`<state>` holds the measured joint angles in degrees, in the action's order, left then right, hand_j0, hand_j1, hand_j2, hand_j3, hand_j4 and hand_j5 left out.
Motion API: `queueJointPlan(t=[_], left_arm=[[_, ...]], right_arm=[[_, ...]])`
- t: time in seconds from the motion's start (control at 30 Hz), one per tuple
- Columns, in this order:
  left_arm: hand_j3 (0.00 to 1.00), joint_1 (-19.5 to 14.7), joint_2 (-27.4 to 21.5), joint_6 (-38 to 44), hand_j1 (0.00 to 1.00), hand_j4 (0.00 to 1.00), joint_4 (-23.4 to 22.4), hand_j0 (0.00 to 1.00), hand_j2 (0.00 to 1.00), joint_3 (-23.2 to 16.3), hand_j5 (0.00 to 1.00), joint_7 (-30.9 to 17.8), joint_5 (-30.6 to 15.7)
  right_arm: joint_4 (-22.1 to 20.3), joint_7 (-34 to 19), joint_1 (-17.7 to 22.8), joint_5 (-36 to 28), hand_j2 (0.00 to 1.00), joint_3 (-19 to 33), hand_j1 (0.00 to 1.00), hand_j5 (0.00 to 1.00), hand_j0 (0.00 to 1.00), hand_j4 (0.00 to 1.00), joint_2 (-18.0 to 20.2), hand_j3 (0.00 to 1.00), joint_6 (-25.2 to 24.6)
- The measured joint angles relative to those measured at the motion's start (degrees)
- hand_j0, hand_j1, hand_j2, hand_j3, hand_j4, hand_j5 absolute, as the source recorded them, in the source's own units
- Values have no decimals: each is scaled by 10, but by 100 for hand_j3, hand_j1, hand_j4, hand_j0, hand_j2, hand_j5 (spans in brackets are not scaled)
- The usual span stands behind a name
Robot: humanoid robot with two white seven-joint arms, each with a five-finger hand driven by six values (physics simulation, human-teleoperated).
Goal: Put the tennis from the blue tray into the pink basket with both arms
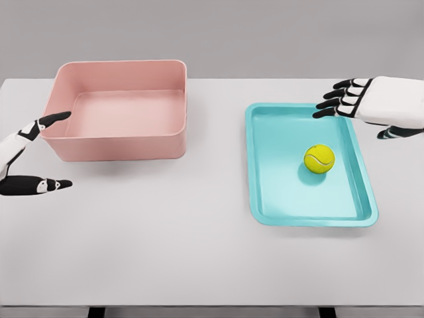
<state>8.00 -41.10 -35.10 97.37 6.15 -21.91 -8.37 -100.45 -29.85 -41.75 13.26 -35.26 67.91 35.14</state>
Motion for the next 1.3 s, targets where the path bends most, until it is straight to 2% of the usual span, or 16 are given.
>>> queueJointPlan(t=[0.13,0.23,0.4,0.5,0.57,0.6,0.63,0.77,0.87,1.1,1.3], left_arm=[[100,0,0,0,100,100,1,100,100,1,100,0,0],[100,3,0,0,100,100,2,100,100,1,100,0,0],[100,3,-3,0,100,100,5,100,100,2,100,1,-19],[100,23,-22,0,100,100,5,100,100,3,100,2,-63],[100,33,-43,0,100,100,6,100,100,2,100,2,-99],[100,72,-56,0,100,100,6,100,100,0,100,2,-116],[100,93,-74,0,100,100,6,100,100,-2,100,2,-133],[100,97,-125,0,100,100,8,100,100,-15,100,2,-185],[100,98,-147,0,100,100,10,100,100,-36,100,1,-223],[100,100,-165,0,100,100,11,100,100,-80,100,-2,-249],[100,134,-161,0,100,100,10,100,100,-84,100,-5,-246]], right_arm=[[0,3,0,-1,100,-6,100,100,100,100,1,100,0],[9,10,-5,-22,100,-29,100,100,100,100,14,100,-1],[3,-9,-24,-72,100,-88,100,100,100,100,33,100,-83],[6,-36,-39,-86,100,-98,100,100,100,100,7,100,-153],[17,-44,-39,-88,100,-102,100,100,100,100,-14,100,-181],[25,-46,-39,-88,100,-104,100,100,100,100,-23,100,-190],[35,-48,-39,-87,100,-105,100,100,100,100,-32,100,-196],[83,-51,-39,-82,100,-113,100,100,100,100,-72,100,-207],[101,-51,-40,-73,100,-125,100,100,100,100,-92,100,-210],[143,-52,-40,-52,100,-160,100,100,100,100,-119,100,-209],[159,-52,-41,-41,100,-174,100,100,100,100,-136,100,-208]])
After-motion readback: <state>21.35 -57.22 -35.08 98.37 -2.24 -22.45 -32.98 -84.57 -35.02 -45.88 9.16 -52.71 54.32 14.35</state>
